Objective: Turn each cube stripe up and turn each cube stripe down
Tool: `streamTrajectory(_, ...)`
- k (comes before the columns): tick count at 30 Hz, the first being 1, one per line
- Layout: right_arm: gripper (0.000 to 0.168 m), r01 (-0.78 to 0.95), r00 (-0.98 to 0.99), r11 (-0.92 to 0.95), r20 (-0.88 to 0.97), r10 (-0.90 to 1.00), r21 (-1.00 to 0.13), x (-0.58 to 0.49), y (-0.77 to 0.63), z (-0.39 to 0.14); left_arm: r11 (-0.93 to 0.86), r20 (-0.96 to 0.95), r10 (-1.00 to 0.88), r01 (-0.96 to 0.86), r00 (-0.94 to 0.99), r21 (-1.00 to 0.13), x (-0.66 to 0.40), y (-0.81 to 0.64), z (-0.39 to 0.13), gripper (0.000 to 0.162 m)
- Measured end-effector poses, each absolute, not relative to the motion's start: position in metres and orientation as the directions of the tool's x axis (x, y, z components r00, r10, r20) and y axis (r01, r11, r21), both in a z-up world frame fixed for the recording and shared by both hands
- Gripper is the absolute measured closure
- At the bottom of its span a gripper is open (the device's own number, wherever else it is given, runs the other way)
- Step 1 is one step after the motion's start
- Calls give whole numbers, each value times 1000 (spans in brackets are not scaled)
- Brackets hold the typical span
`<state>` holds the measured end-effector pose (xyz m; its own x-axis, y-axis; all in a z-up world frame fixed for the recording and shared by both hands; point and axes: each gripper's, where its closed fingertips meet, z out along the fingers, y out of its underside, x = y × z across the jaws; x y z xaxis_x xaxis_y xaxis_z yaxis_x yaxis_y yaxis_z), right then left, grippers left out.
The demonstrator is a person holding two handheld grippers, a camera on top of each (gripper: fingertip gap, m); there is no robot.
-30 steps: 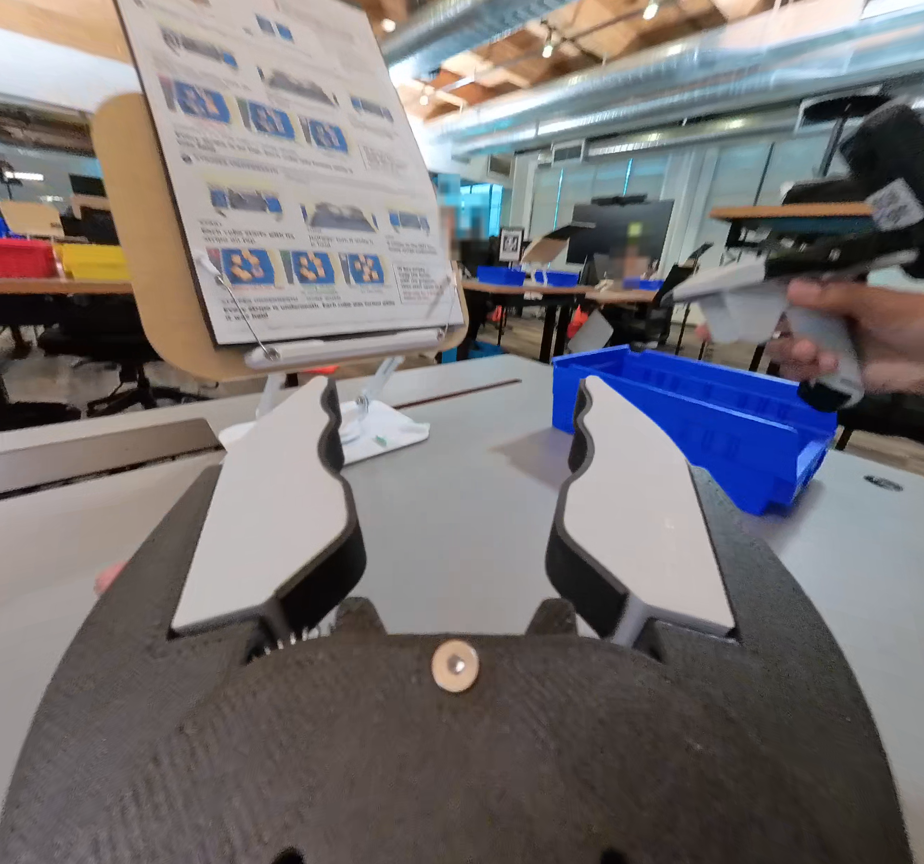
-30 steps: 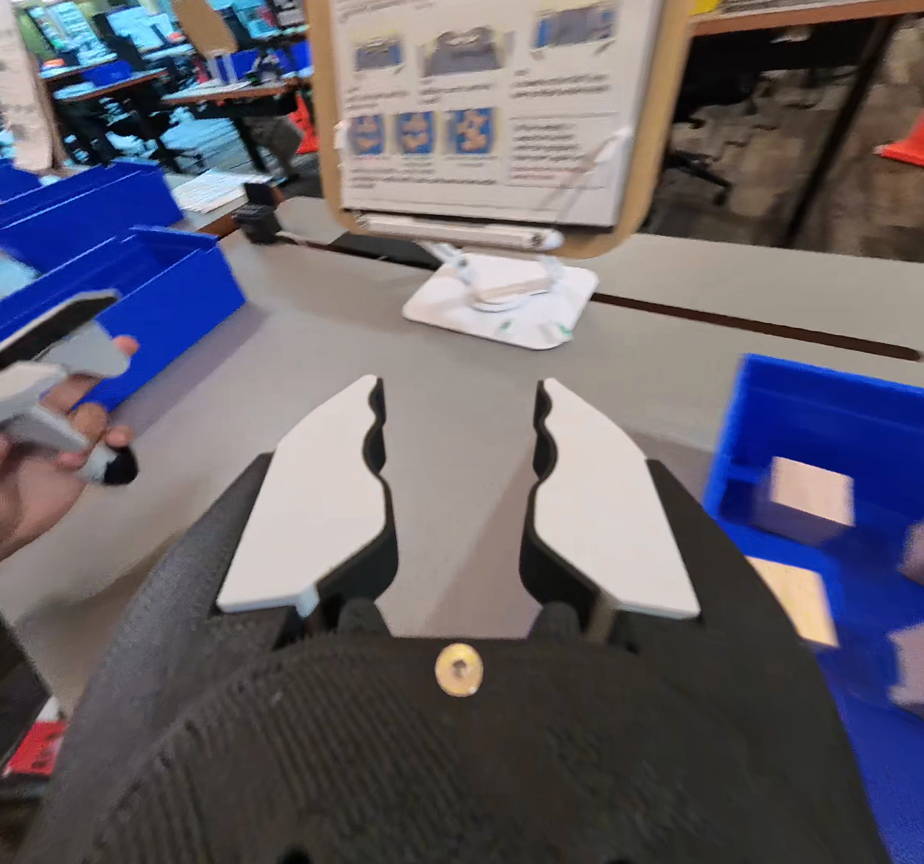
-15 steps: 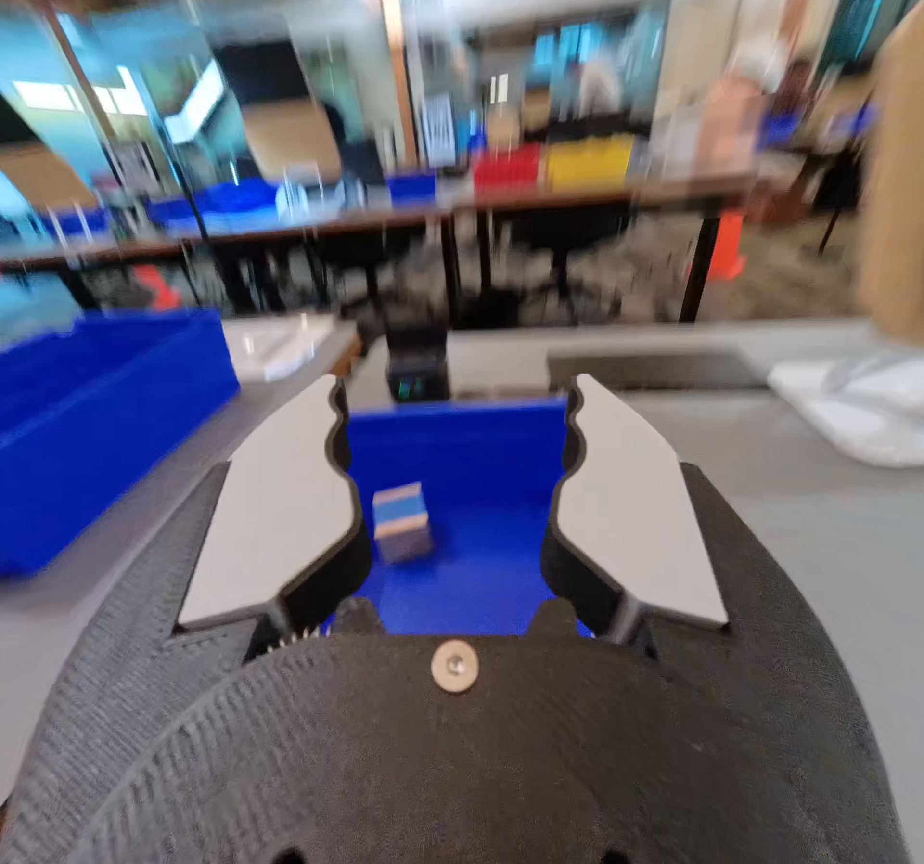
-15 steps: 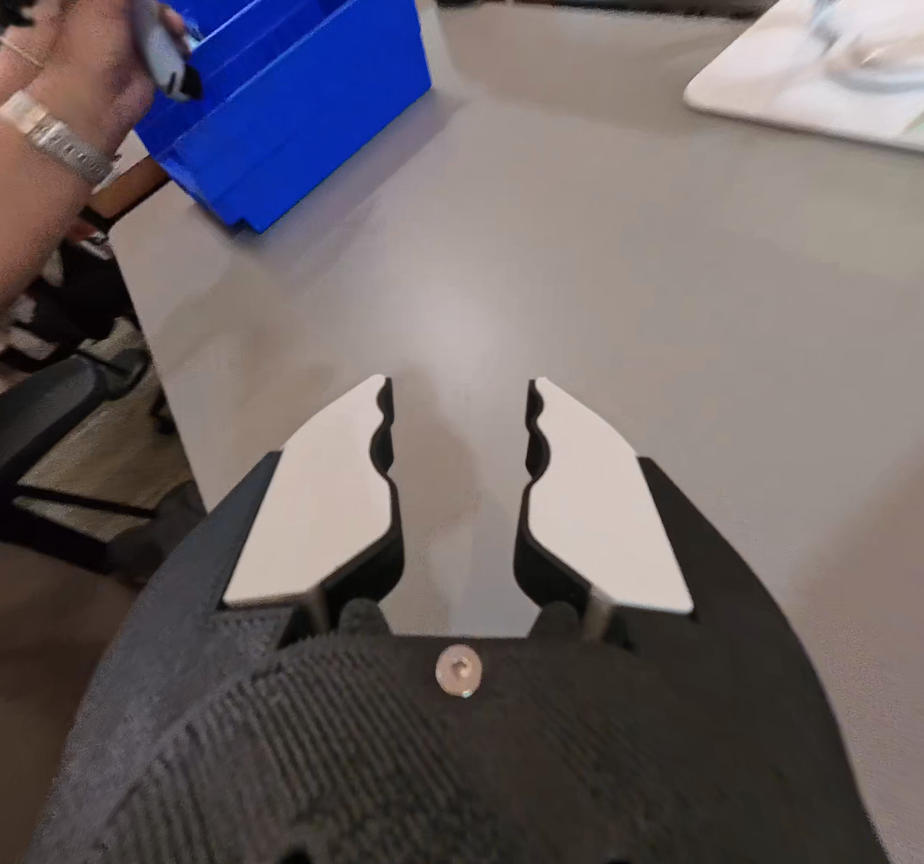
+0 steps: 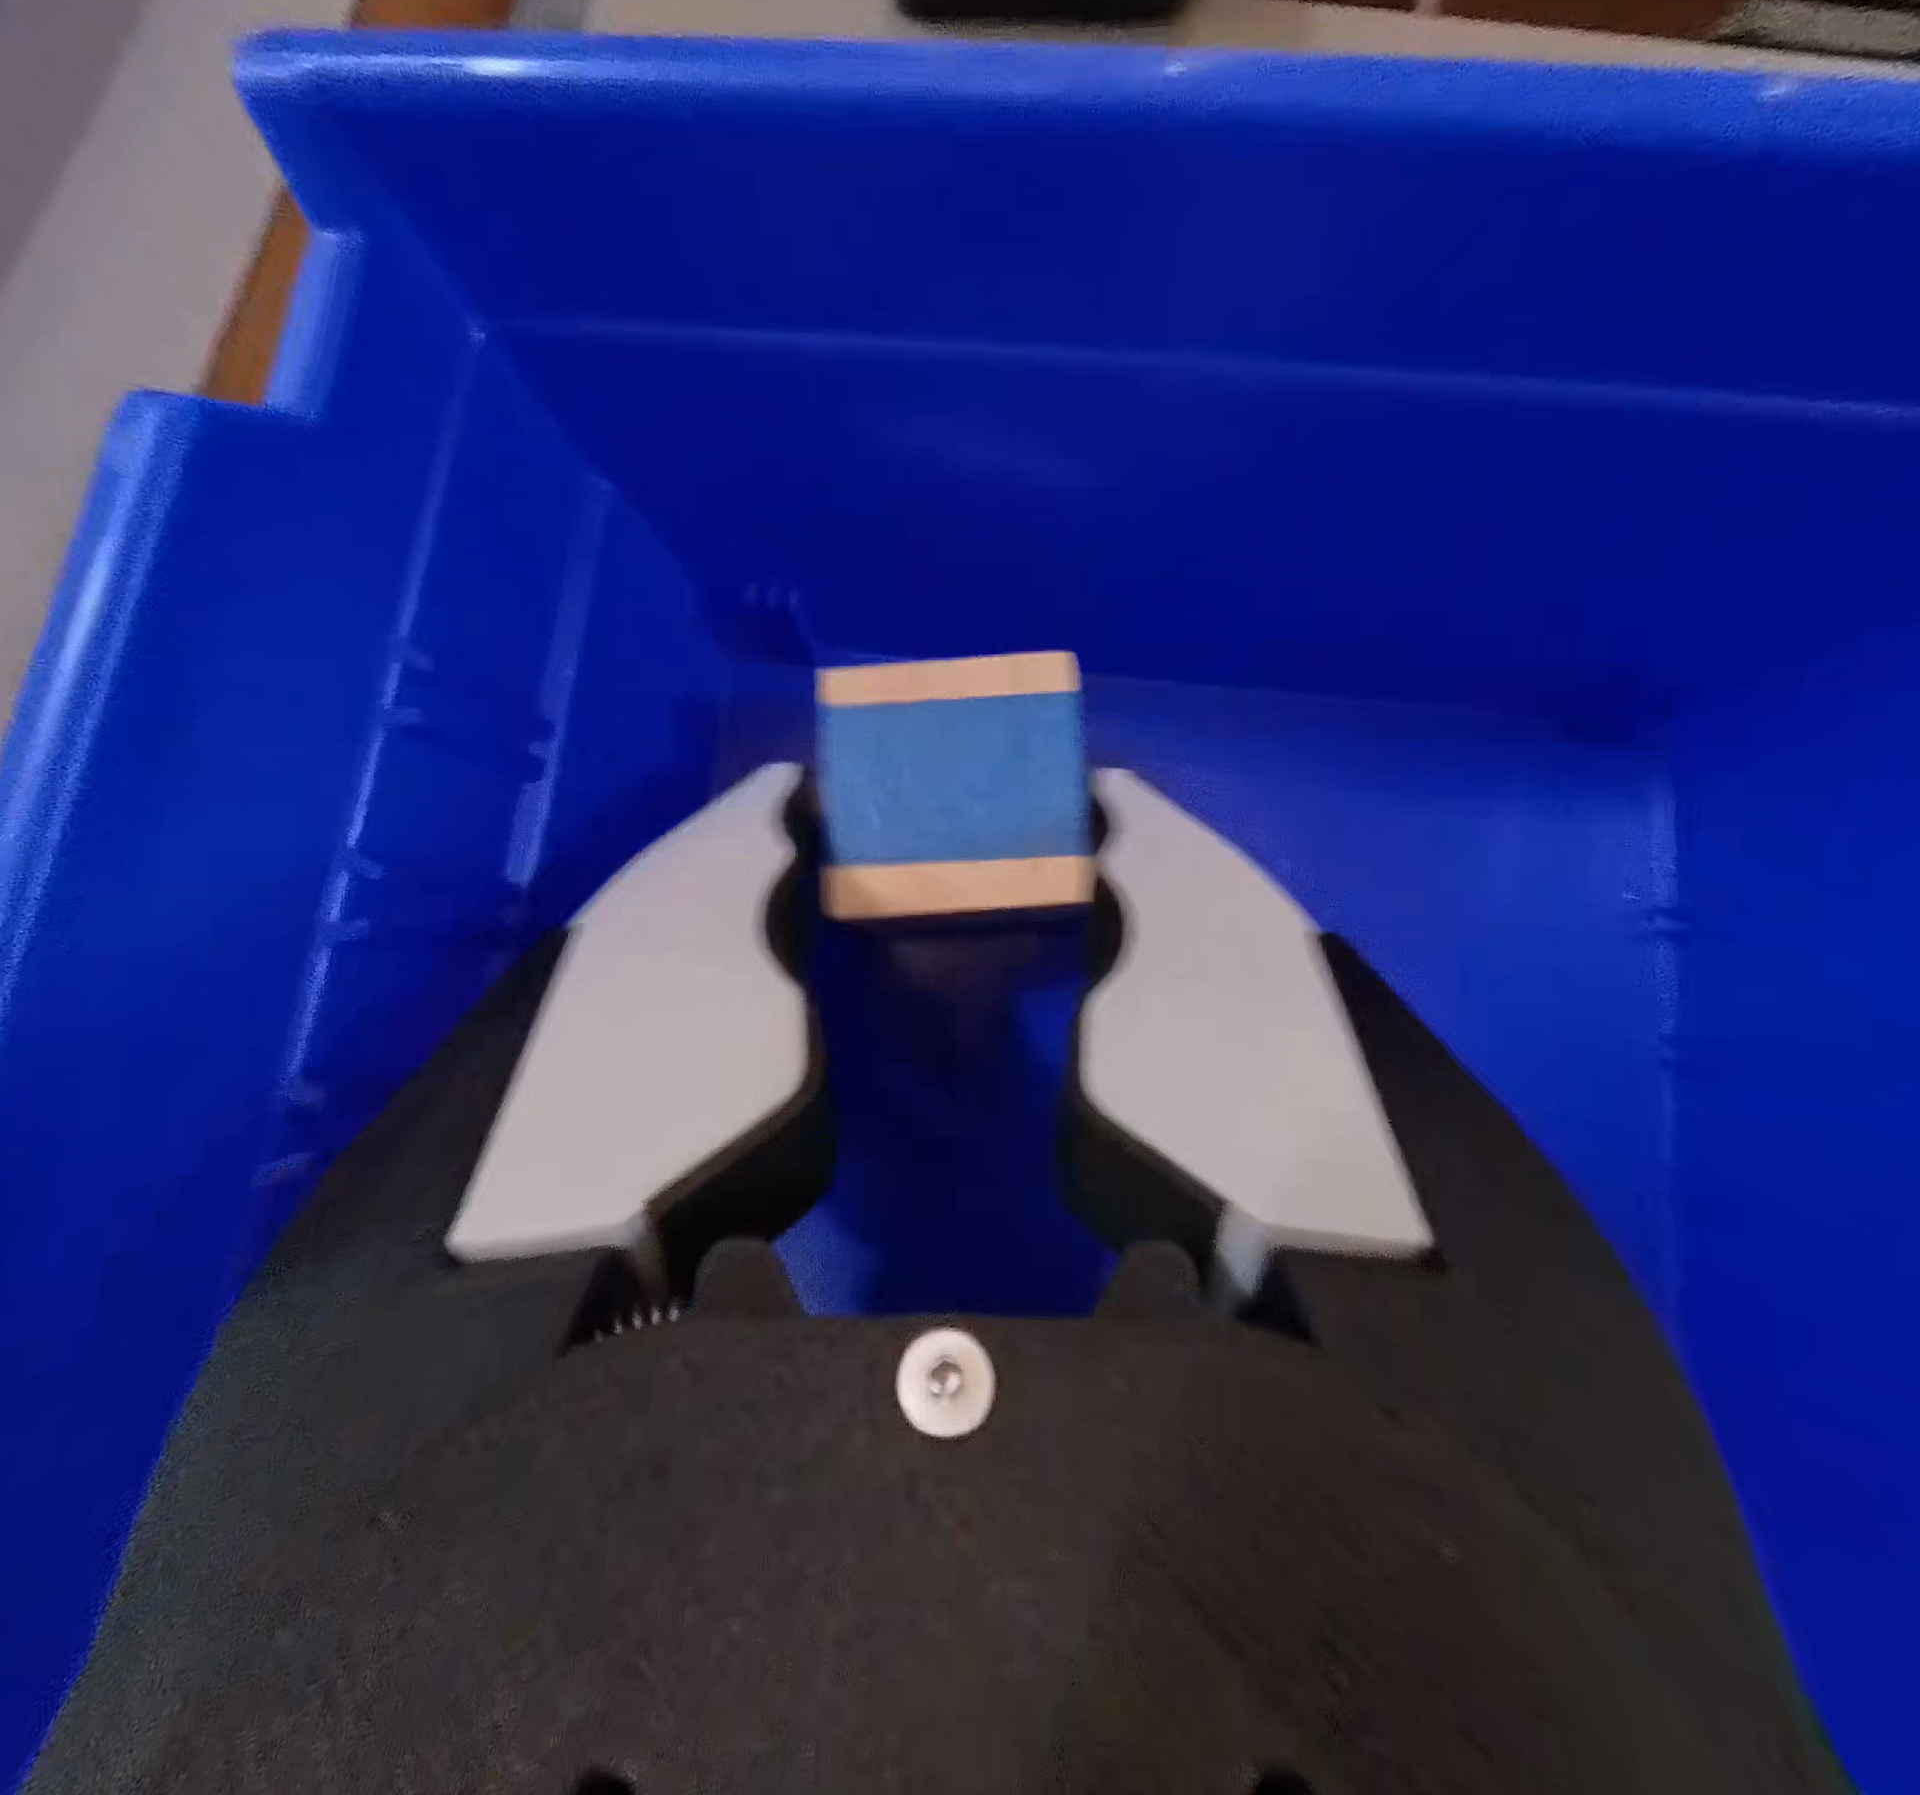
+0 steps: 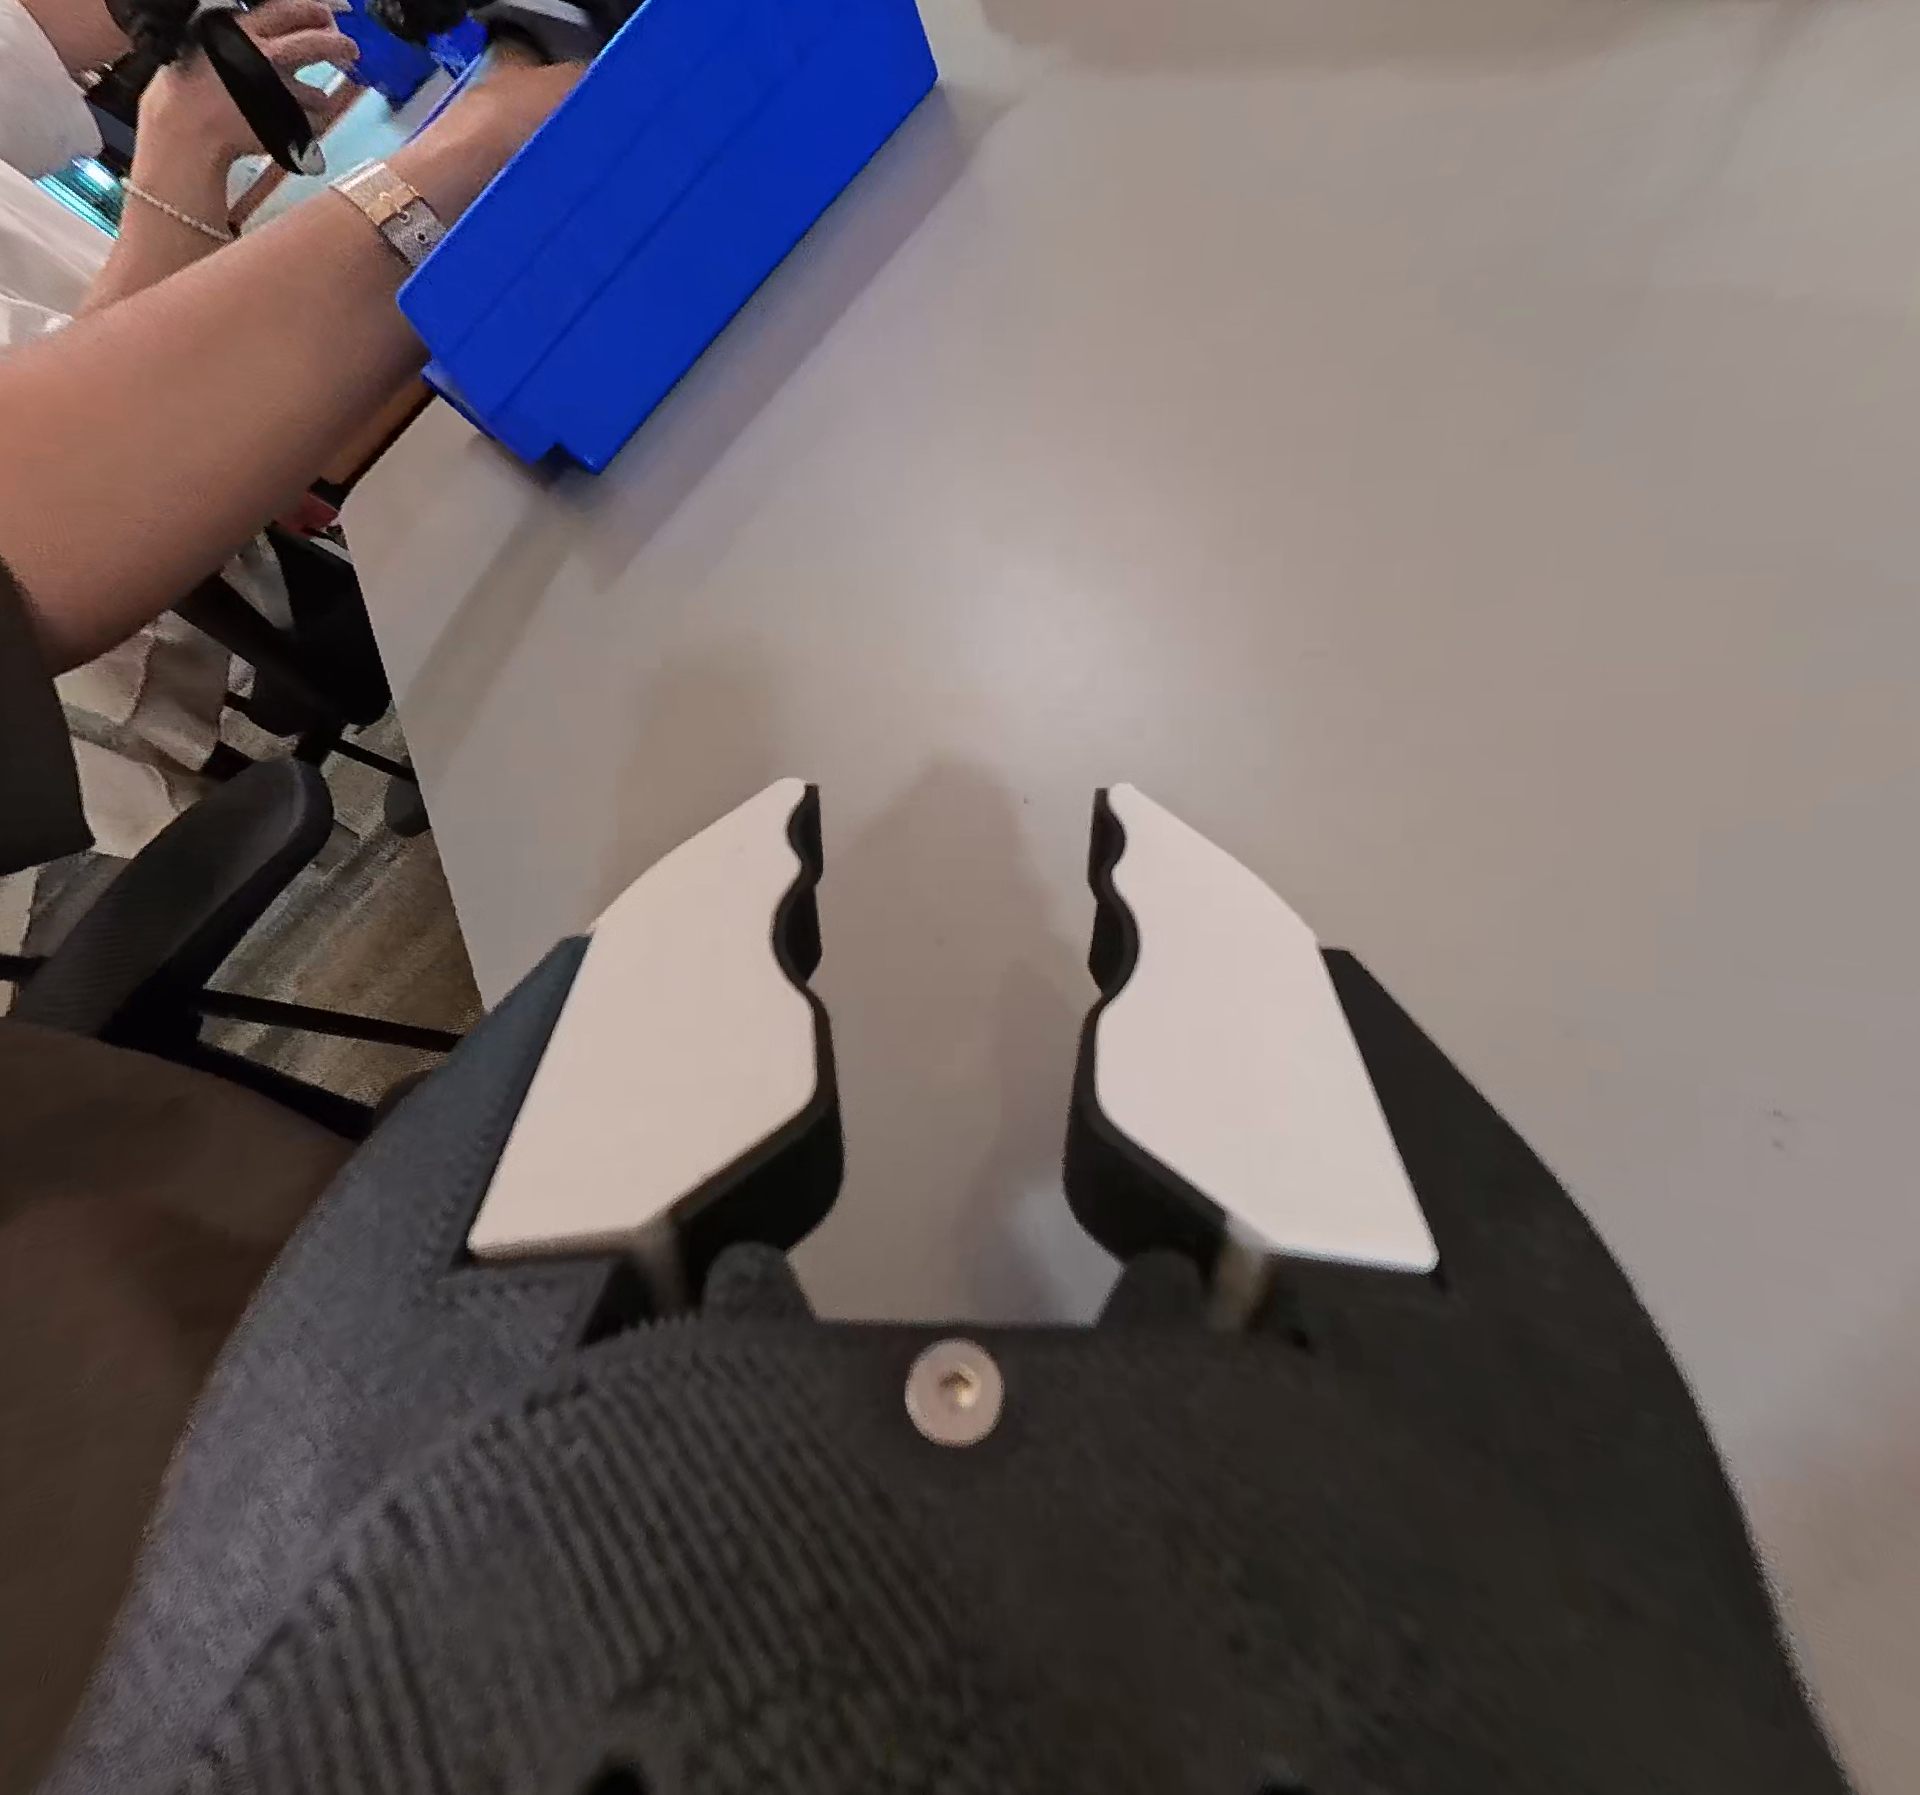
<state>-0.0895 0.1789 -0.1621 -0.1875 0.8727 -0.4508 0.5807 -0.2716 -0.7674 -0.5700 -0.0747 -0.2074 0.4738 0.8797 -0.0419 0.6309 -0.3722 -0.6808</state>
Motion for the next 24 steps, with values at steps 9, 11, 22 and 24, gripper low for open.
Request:
streamTrajectory(9, 122, 538, -183, -342, -502, 845, -771, -77, 181, -152, 109, 424, 686, 492, 592, -864, -486, -32, -69, 117)
streamTrajectory(11, 122, 491, -214, -348, -497, 841, -799, -77, 176, -140, 177, 479, 540, 463, 692, -868, -436, -4, -27, 117)
streamTrajectory(22, 98, 102, -328, -530, -531, 781, -842, -58, 159, -51, 13, 661, -707, 939, 252, -343, -130, 105, 39, 117)
streamTrajectory(24, 98, 88, -389, -633, -611, 689, -769, -50, 151, -43, 43, 686, -624, 894, 373, -447, -108, 119, 5, 117)
